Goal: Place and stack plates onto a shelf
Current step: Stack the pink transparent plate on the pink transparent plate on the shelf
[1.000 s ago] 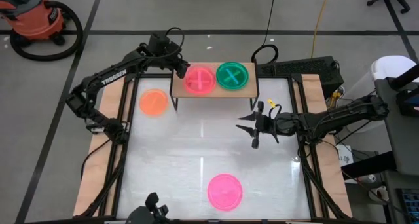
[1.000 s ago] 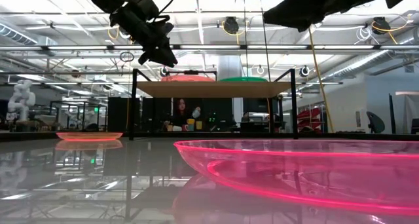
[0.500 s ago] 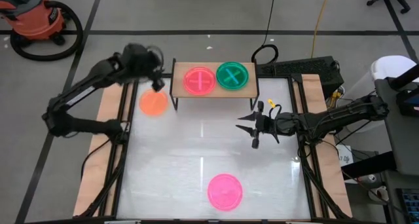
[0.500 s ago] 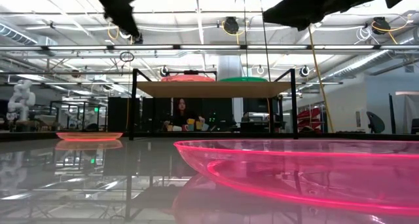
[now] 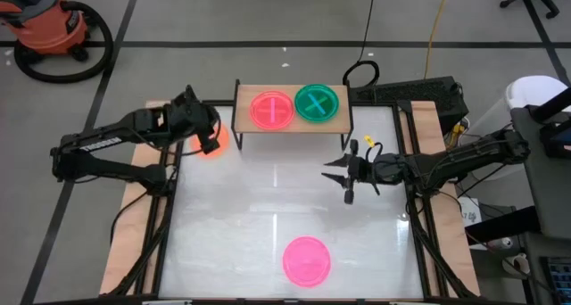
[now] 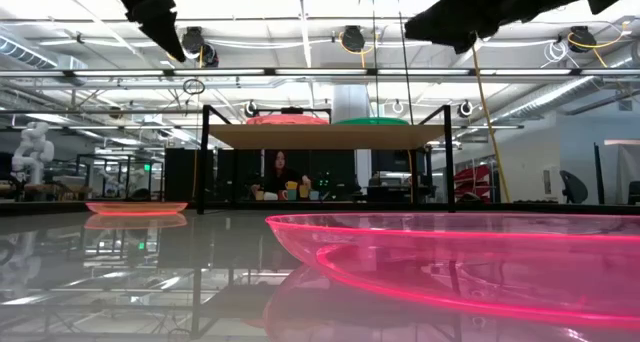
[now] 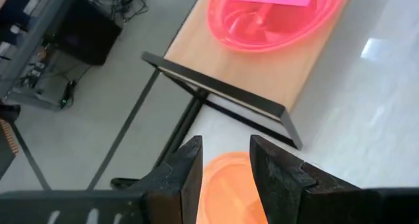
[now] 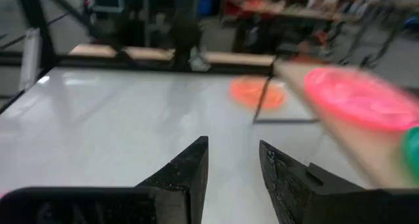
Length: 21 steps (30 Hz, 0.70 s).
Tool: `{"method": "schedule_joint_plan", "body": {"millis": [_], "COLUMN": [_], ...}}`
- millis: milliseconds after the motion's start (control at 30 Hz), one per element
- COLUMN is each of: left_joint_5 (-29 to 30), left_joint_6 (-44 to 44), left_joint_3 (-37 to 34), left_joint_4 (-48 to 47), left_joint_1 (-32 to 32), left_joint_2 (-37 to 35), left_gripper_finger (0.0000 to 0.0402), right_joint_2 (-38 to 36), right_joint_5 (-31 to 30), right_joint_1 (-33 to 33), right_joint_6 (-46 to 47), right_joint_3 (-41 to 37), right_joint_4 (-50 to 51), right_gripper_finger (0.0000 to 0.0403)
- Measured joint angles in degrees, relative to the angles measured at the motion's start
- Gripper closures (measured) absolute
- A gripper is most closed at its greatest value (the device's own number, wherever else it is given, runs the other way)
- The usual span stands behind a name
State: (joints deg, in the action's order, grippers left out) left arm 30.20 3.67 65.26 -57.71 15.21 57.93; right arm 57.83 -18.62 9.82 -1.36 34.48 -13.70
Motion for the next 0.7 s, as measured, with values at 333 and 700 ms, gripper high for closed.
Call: {"method": "schedule_joint_plan", "body": {"millis": [333,700], "left_joint_5": [0.5,0.5], "left_joint_6": [-0.2,0.8], "left_joint_3": [-16.7,-40.0], "left_joint_4": [21.3,58.9], "left_joint_1": [-6.8,-14.0], "left_joint_2": [-9.4,-24.0], "left_gripper_finger": [0.0268,0.0268], "right_joint_2": [8.0,21.2], "right_joint_5": [4.0,10.0], "right_joint_1": [3.9,5.3], "right_joint_6": [4.6,9.8], "right_joint_3": [0.2,8.2], "right_joint_4": [2.5,7.0], "right_gripper_finger": [0.0284,0.0284]}}
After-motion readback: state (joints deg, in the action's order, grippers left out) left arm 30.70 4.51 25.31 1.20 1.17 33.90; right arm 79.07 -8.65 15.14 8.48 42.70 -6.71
